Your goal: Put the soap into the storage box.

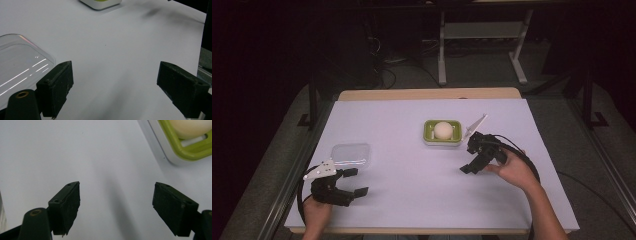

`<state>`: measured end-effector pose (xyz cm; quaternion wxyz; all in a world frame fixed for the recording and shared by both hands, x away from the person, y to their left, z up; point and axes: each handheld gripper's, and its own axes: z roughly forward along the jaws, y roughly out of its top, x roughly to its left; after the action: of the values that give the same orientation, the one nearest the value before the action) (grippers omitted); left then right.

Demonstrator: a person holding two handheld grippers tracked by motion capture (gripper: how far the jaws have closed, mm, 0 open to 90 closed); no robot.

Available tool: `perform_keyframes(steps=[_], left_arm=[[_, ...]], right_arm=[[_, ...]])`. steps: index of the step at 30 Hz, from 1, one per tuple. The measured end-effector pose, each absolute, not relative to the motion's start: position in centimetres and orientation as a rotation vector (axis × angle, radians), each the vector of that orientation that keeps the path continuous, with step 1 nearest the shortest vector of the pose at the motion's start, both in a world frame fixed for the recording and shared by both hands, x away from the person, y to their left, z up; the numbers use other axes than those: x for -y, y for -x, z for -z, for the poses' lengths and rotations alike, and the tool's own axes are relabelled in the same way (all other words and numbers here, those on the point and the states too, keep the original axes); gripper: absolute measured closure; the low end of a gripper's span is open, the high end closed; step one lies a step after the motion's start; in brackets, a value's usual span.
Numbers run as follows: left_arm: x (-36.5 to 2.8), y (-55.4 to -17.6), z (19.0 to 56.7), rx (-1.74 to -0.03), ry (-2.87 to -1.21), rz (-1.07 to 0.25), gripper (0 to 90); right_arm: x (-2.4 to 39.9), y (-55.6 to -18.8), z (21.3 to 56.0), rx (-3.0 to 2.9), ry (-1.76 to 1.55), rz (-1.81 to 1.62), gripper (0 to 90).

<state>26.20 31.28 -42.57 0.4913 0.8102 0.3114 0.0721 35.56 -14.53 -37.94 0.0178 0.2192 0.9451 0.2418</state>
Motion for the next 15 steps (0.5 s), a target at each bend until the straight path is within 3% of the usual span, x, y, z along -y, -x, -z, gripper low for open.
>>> perform_keyframes(steps=[15], left_arm=[[-31.1, -26.2, 42.6, -0.76, -1.975, -0.169, 12.9]], right_arm=[[17.0, -31.4, 40.0, -2.9, -0.735, -0.806, 21.2]])
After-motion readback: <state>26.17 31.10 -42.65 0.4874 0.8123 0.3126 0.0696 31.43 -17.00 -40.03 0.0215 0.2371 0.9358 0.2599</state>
